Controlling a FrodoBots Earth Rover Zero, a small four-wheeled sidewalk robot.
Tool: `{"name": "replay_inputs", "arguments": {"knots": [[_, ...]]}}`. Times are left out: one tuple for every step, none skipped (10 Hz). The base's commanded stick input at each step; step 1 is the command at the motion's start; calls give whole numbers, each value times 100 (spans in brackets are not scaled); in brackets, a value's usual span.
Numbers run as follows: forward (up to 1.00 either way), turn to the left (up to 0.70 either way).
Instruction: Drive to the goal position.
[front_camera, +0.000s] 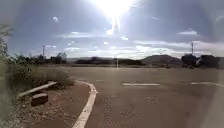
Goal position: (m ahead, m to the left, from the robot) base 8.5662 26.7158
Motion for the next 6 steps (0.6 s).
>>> {"name": "replay_inputs", "arguments": {"knots": [[22,0],[70,0],[70,0],[70,0],[70,0],[70,0]]}}
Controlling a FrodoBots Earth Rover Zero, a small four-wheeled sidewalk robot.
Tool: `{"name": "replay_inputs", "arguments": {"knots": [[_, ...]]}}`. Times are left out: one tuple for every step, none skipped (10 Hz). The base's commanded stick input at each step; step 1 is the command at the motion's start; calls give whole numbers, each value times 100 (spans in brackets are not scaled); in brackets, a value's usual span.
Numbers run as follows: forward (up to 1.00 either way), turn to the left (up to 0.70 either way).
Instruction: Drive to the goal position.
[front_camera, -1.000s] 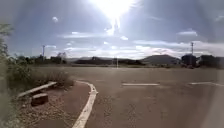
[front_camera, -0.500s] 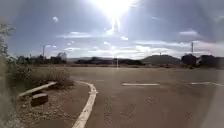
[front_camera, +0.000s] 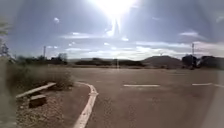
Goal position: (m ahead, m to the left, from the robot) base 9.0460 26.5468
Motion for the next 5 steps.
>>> {"name": "replay_inputs", "arguments": {"knots": [[70,0],[70,0],[70,0],[70,0],[70,0]]}}
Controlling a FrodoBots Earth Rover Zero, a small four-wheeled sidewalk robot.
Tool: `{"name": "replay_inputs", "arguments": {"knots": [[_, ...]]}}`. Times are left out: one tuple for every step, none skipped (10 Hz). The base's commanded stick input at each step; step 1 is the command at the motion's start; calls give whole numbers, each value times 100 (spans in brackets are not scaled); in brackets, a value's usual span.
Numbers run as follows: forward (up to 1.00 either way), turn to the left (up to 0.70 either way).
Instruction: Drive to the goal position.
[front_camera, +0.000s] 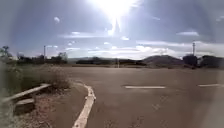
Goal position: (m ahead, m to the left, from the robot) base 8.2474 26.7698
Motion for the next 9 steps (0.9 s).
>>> {"name": "replay_inputs", "arguments": {"knots": [[70,0],[70,0],[70,0],[70,0],[70,0],[70,0],[70,0],[70,0],[70,0]]}}
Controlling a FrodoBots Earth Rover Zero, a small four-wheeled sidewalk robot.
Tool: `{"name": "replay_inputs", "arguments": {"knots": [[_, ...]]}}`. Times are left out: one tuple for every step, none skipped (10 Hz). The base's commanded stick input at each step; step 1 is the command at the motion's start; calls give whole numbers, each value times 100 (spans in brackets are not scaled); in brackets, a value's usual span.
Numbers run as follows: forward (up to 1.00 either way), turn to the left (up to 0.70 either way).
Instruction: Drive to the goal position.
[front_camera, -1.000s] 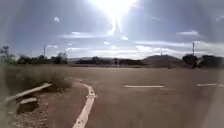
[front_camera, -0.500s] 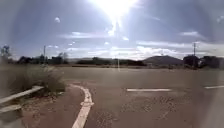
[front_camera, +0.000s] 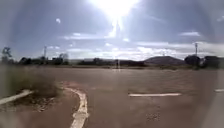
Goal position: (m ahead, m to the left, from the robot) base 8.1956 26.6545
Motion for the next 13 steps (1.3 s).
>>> {"name": "replay_inputs", "arguments": {"knots": [[70,2],[70,11],[70,24],[70,25],[73,22],[80,21],[85,19],[85,19],[100,22],[100,24],[100,28],[100,36],[100,40]]}}
